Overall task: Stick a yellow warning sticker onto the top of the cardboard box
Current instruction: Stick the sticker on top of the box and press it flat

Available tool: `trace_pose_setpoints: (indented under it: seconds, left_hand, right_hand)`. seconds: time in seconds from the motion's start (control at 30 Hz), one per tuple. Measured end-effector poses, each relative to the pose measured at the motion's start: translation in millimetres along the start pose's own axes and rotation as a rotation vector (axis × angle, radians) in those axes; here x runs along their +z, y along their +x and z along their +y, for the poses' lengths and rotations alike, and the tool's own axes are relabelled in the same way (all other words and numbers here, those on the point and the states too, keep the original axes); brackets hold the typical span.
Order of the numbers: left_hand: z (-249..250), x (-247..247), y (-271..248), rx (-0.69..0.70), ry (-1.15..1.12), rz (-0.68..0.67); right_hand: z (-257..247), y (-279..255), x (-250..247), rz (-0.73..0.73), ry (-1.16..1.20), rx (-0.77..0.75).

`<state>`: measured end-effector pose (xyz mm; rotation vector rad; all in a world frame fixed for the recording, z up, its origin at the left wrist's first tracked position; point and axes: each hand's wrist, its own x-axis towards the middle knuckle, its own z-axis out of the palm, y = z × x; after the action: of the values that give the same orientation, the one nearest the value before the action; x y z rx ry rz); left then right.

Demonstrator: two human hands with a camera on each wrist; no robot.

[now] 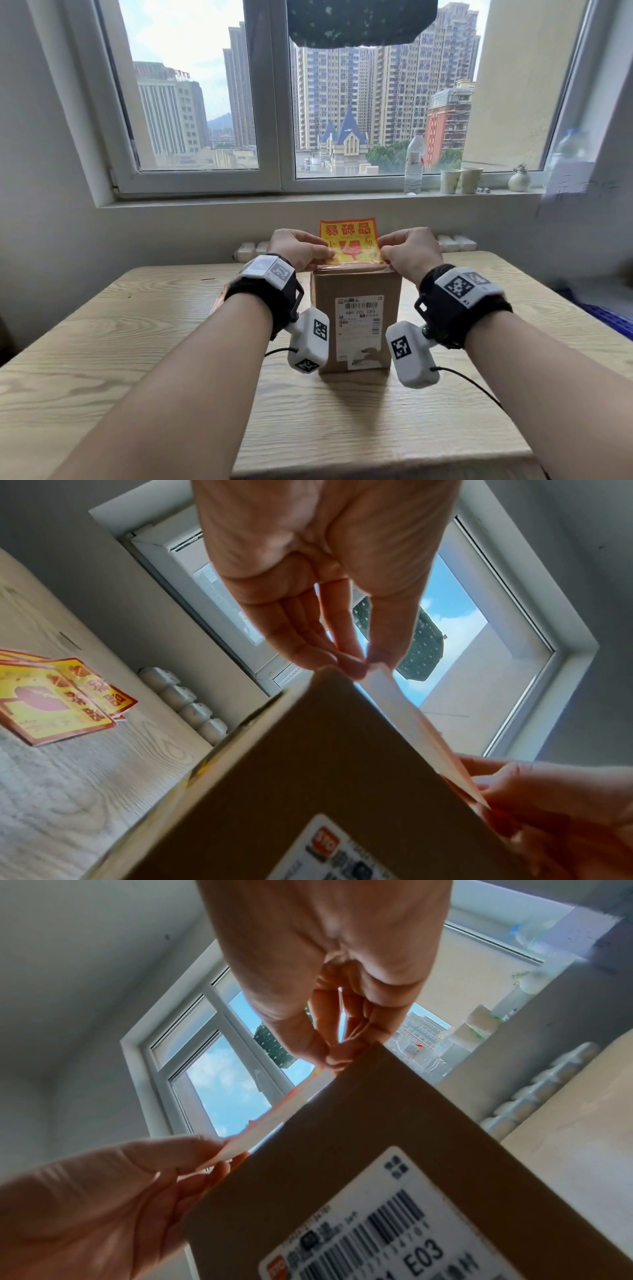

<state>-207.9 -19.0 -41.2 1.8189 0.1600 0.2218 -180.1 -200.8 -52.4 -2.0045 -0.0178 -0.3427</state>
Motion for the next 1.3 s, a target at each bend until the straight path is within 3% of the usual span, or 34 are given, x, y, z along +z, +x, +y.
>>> trace_pose_setpoints:
  seconds: [0.67,1.0,1.13,1.23,1.3]
  left_hand:
    - [3.0,4.0,-6.7,0.031,0.362,0.062]
    - [2.9,21.1,-7.6,0.092,0.651,0.072]
    - [-3.4,4.8,-4.3,-0.012,0.599,0.012]
    - [-12.1,-13.2,-1.1,-0.074,0.425,-0.061]
    - [-13.1,-20.7,0.9,-0.068,0.328,-0.054]
  right_hand:
    - [-4.8,-9.1,-5.1,-0.029,-0.291,-0.092]
    - [-9.8,-14.2,-2.2,-0.07,-0.428,-0.101]
    - [-9.0,-11.9,-9.2,-0.124,-0.394,-0.042]
    - [-1.3,-9.6,-19.6,-0.235,-0.253,0.012]
    - [1.5,-6.8,-22.8,-0.218,-0.176,0.014]
